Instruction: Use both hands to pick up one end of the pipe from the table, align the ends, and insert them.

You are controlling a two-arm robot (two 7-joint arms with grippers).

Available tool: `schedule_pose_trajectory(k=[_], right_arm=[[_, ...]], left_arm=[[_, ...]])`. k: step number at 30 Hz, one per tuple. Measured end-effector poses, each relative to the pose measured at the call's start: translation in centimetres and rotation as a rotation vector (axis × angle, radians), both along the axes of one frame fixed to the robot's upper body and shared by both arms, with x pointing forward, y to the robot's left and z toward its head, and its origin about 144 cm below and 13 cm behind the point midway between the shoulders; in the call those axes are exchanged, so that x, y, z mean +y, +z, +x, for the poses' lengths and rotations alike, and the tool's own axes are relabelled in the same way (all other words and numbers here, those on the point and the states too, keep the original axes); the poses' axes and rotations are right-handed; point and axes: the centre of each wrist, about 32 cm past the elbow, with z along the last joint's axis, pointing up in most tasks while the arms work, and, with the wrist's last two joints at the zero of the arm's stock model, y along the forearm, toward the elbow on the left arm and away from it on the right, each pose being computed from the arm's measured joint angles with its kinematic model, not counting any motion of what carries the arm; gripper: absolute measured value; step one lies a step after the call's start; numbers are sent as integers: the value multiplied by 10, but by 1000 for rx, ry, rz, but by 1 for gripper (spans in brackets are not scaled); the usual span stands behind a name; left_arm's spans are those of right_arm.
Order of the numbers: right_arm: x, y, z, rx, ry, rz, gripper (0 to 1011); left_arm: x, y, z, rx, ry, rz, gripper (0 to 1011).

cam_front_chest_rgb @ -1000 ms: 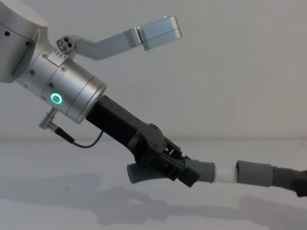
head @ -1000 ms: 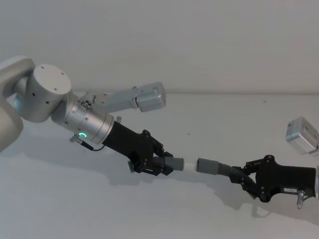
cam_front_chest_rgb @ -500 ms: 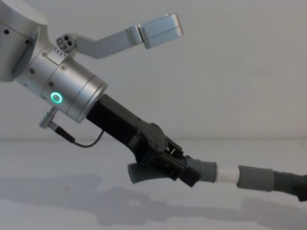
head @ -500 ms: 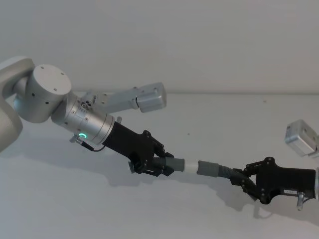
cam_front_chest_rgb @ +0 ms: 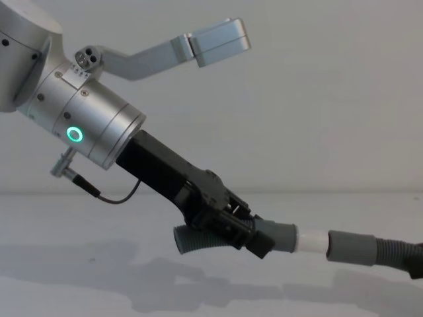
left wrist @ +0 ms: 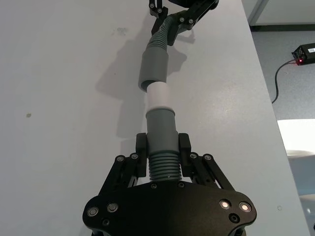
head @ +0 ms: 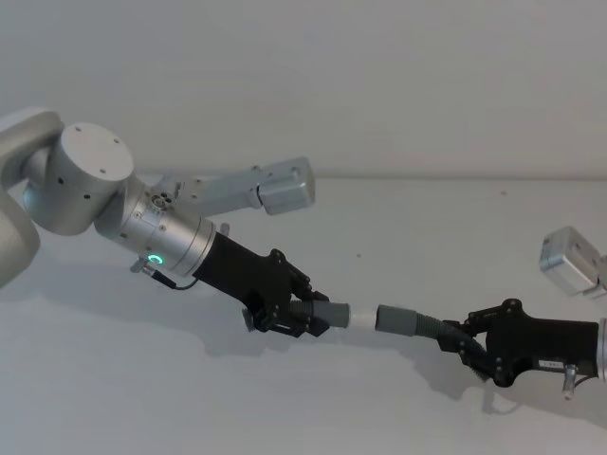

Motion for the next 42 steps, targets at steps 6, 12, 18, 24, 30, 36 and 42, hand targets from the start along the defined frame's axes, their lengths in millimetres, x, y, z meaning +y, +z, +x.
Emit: schedule_pose_trajectory(k=[6, 12, 18, 24, 30, 36, 42], right_arm=[[0, 0, 1, 4, -4, 3, 136], [0, -1, 2, 8, -4, 6, 136], [0, -1, 3, 14, -1, 8, 136], [-1, -2, 3, 19, 1, 7, 136], [-1, -2, 3, 23, 3, 9, 136], [-2, -2, 3, 26, 2, 11, 136], [-3, -2, 4, 30, 2, 15, 136]], left_arm=[[0, 0, 0, 1, 0, 1, 356], [0, 0, 1, 3, 0, 2, 356], [1, 0, 1, 3, 2, 2, 356], [1, 0, 2, 3, 3, 3, 356], [1, 1, 3, 3, 2, 4, 356], [0, 1, 3, 4, 0, 5, 356], [0, 0, 4, 5, -1, 5, 356]])
